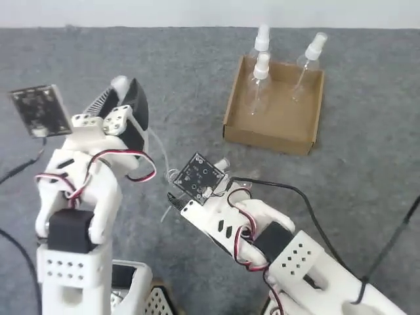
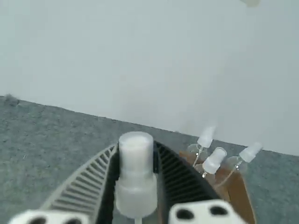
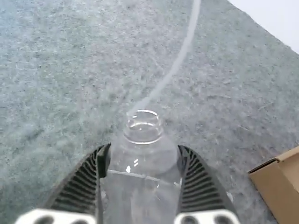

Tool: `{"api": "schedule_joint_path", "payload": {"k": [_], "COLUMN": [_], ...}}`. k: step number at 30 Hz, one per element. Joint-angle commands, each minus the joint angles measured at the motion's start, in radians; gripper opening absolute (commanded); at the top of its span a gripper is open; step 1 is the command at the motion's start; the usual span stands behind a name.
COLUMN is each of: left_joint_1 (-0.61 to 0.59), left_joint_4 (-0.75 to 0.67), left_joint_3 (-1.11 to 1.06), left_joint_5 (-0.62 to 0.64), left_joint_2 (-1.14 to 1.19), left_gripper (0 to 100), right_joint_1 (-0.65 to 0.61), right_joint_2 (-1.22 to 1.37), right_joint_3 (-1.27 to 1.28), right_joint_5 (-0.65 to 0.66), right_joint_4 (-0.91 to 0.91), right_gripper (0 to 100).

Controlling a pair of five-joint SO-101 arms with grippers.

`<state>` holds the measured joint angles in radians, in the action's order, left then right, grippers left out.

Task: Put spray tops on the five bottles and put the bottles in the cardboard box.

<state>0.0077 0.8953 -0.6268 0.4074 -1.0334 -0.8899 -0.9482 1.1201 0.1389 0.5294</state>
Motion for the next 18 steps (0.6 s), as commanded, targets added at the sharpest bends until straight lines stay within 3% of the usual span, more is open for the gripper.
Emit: {"api": "schedule_joint_path", "payload": {"k": [1, 9, 14, 18], "left_joint_1": [0.005, 0.008, 0.058, 0.138], "left_joint_4": [-0.054, -0.068, 0.095, 0.176], "left_joint_3": [-0.010, -0.016, -0.024, -0.025], "left_joint_5": [0.006, 0.005, -0.008, -0.114], "left_joint_2": [-0.009, -0.008, -0.009, -0.009], "left_gripper": [1, 1, 1, 1], "right_joint_1": [-0.004, -0.004, -0.004, 0.016], "right_joint_2": [-0.038, -0.038, -0.038, -0.038], "right_joint_3": [-0.008, 0.005, 0.006, 0.005], "right_joint_5": [-0.018, -0.018, -0.020, -0.048], "right_joint_4": [-0.025, -0.025, -0.036, -0.038], "right_gripper": [0.6, 0.6, 0.6, 0.6]}}
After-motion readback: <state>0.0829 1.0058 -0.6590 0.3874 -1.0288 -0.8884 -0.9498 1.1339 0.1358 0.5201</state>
